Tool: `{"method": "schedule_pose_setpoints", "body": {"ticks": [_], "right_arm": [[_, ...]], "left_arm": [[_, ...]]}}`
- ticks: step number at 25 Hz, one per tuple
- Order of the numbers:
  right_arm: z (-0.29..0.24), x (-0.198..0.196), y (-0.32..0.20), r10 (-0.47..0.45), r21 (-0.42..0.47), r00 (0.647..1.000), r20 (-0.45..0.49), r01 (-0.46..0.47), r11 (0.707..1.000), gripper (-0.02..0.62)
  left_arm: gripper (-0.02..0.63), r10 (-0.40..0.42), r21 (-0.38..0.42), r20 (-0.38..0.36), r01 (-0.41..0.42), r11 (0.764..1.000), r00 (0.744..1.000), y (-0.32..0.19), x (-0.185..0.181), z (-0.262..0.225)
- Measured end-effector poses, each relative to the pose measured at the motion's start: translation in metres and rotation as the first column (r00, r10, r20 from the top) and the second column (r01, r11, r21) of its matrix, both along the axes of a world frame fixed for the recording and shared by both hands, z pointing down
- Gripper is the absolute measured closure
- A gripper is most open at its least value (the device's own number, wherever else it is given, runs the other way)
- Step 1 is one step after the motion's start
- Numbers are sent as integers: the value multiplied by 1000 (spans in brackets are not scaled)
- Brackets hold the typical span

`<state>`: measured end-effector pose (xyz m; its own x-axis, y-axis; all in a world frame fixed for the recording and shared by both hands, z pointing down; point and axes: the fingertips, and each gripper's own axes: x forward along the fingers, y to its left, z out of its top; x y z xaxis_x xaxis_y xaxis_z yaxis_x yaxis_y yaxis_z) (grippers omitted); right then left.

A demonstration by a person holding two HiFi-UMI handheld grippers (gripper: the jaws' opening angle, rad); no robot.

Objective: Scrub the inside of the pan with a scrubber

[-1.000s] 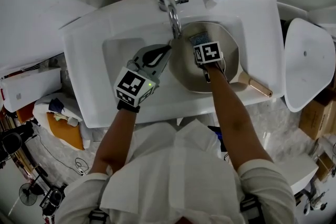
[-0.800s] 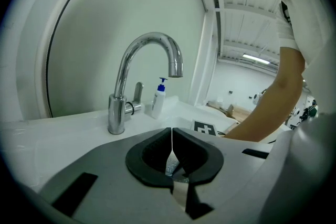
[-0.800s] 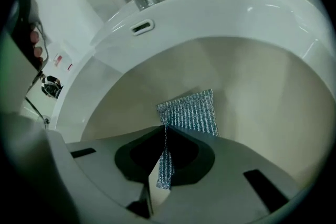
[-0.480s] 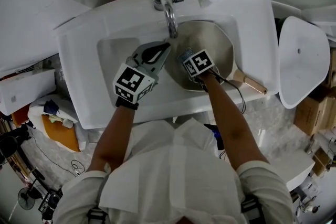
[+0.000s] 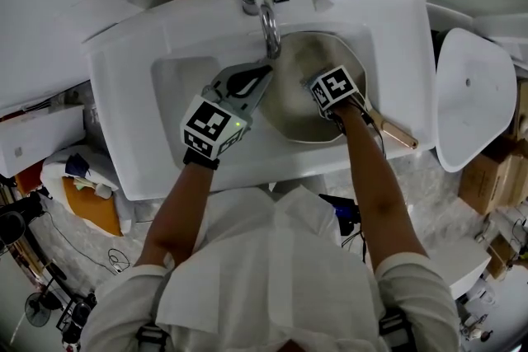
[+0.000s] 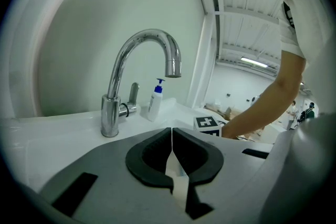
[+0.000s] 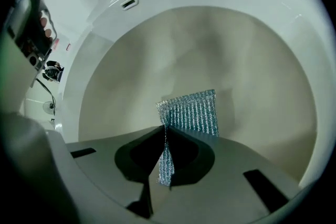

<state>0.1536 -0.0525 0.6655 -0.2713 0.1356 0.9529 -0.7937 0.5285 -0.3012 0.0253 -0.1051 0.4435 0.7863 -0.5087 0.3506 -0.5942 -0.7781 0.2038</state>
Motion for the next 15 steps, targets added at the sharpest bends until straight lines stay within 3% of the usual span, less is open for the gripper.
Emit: {"method": "schedule_pose_setpoints", "body": {"ticks": [7,10,15], "right_arm": [[1,11,-45,98,118,995,4,-97,988,574],[2,-3,-59,123,174,991,48,-130,976,574],[2,-39,-58,138,190,982,130,-162,968,574]], "left_arm": [[586,-7,-5,11,7,1000,1000,1,-3,1],[586,-10,-6,15,10,1000,1000,1,-4,1],[586,-7,-10,13,7,1000,1000,3,-3,3]]}}
